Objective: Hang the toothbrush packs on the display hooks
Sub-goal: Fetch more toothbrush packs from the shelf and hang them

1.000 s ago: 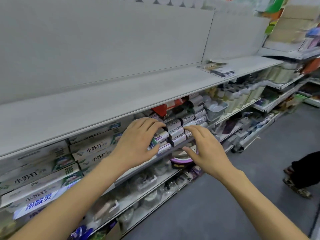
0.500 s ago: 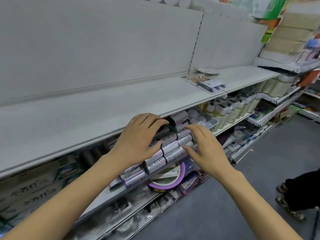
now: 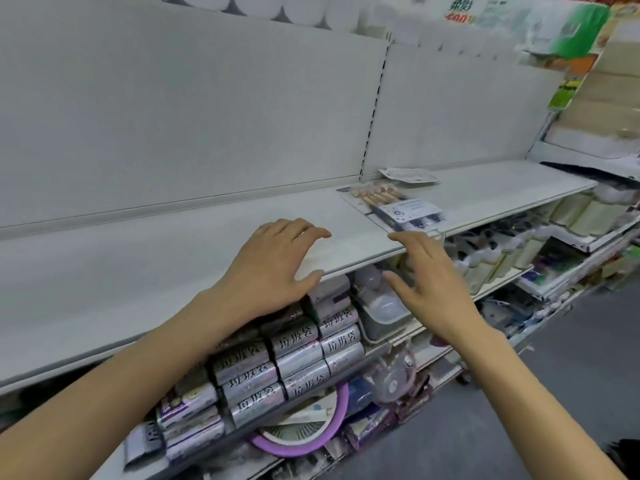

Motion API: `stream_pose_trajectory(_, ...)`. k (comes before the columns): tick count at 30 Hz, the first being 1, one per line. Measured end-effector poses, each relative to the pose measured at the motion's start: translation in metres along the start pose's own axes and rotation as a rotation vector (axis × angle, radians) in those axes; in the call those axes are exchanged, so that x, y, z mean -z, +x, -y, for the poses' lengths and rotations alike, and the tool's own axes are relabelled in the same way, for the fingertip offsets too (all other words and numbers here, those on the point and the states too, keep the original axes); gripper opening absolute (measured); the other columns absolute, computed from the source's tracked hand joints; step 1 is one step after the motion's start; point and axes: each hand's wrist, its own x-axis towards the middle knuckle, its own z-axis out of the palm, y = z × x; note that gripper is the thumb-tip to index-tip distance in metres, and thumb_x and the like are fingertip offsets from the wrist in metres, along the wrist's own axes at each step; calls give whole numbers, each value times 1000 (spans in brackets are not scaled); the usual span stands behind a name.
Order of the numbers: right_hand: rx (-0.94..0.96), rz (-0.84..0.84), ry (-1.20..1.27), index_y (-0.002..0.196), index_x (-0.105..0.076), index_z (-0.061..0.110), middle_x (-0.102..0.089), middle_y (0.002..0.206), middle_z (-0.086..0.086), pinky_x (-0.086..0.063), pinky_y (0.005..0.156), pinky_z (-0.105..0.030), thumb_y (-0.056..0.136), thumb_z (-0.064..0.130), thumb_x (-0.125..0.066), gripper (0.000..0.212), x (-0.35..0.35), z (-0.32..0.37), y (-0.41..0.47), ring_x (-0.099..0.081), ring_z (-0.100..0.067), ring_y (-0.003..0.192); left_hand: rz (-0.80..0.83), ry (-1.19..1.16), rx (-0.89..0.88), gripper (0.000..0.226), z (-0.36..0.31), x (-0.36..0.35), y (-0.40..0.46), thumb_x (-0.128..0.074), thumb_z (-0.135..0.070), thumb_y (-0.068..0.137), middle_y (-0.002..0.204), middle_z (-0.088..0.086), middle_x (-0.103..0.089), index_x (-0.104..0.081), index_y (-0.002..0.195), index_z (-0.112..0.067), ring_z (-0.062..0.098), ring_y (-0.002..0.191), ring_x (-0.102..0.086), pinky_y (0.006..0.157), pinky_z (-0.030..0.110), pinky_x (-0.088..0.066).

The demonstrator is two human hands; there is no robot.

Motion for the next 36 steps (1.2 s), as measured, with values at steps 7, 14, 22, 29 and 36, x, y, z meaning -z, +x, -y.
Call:
stream_pose_trajectory(7,59,-27,118,139,-49,16,-51,138,-2,-41,94,-36,92,25,-67,51,6,-115,81,-47,-25,124,40,117,133,61,-24,-41,88,-41,-60,90,137,-5,-52,-44,142,-29,21,124,-50,106,41,-39)
stream_pose_trajectory(14,64,-8,114,138,-50,18,-52,140,0,-46,94,-40,95,20,-61,45,-5,-201,172,-47,-23,128,186,161,409,79,-35,-75,171,-25,-75,90,145,-2,-47,-47,144,-21,23,129,-46,107,39,-37)
stream_pose_trajectory(22,-64,202,23,142,-51,13,-53,143,-10,-48,93,-45,86,4,-53,57,-57,-261,253,-47,-33,129,283,57,666,83,-35,-109,230,-29,-78,89,144,5,-49,-61,124,-9,24,135,-40,110,37,-31)
stream_pose_trajectory(29,-61,204,-48,141,-52,15,-58,138,-10,-46,88,-38,88,2,-48,54,-75,-266,273,-52,-32,125,299,-235,788,79,-37,-115,256,-52,-58,94,160,10,-26,-26,154,-14,26,149,-17,117,37,-20)
stream_pose_trajectory(36,76,25,-194,121,-65,7,-70,108,-17,-32,65,-35,84,-4,-53,40,-84,-271,265,-61,-39,95,371,-140,837,101,-16,-114,278,-69,-61,80,161,5,-26,-21,155,-13,26,148,-22,116,40,-30)
